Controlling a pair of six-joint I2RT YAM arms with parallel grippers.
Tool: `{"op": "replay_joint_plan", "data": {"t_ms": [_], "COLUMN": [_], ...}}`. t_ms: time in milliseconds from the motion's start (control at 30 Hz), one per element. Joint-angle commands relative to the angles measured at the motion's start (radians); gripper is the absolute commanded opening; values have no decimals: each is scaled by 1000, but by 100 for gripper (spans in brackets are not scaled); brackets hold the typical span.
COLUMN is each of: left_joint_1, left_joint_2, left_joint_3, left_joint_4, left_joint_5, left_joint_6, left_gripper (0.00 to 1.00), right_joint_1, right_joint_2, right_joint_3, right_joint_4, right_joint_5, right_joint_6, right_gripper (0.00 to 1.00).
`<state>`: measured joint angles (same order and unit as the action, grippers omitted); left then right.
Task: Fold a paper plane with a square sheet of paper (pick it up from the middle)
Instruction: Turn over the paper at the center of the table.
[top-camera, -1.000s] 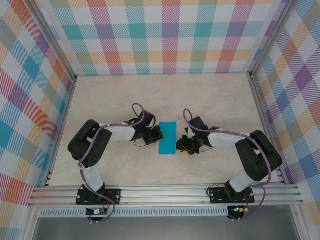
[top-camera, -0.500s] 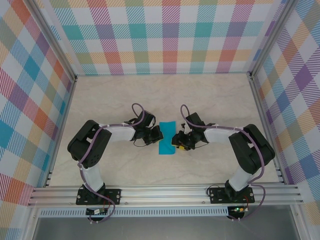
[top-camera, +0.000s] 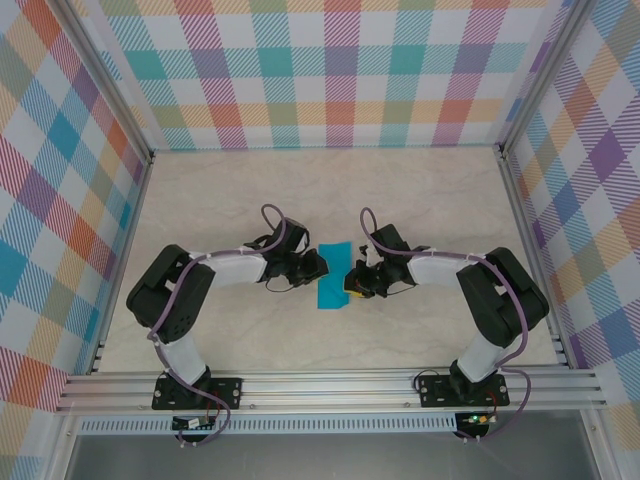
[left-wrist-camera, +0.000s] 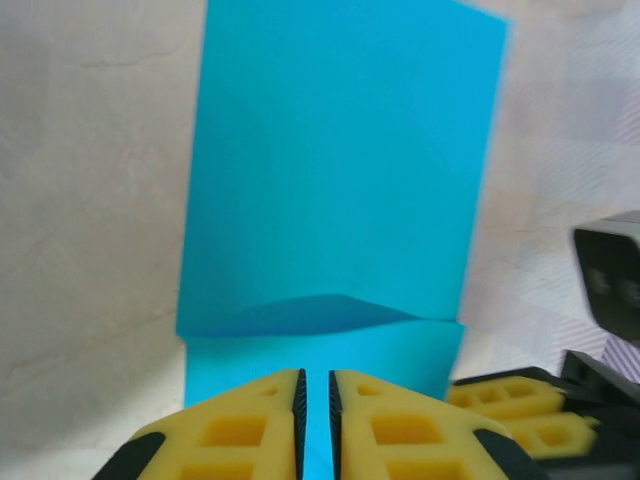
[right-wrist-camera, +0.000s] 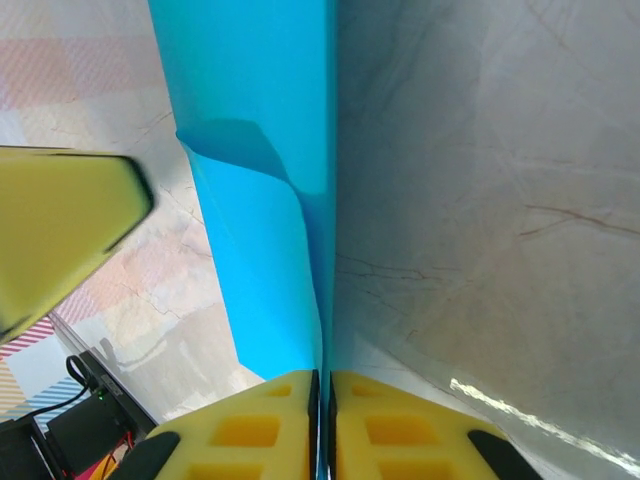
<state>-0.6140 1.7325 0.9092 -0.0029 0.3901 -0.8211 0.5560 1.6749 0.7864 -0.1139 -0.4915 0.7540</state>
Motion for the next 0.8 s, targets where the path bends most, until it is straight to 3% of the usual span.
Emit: {"op": "replay_joint_plan", "data": {"t_ms": [0, 300, 567, 767], "left_joint_1": [-10, -10, -8, -6], "left_joint_2": [-105, -238, -316, -384], "left_joint_3": [-18, -55, -92, -137], "left_joint_4": [-45, -157, -192, -208], "left_joint_5": [-49, -173, -259, -308], "left_joint_6": [23, 42, 24, 4], "left_gripper": [18, 21, 22, 22], "right_joint_1": [-4, -3, -2, 35], "right_joint_2": [-28, -91, -273, -348], "right_joint_3": [30, 63, 148, 279], "right_joint_4": [-23, -154, -494, -829], "right_joint_5": [-11, 56, 308, 611], "right_joint_6": [-37, -86, -179, -176], "right_gripper": [10, 8, 8, 8]}}
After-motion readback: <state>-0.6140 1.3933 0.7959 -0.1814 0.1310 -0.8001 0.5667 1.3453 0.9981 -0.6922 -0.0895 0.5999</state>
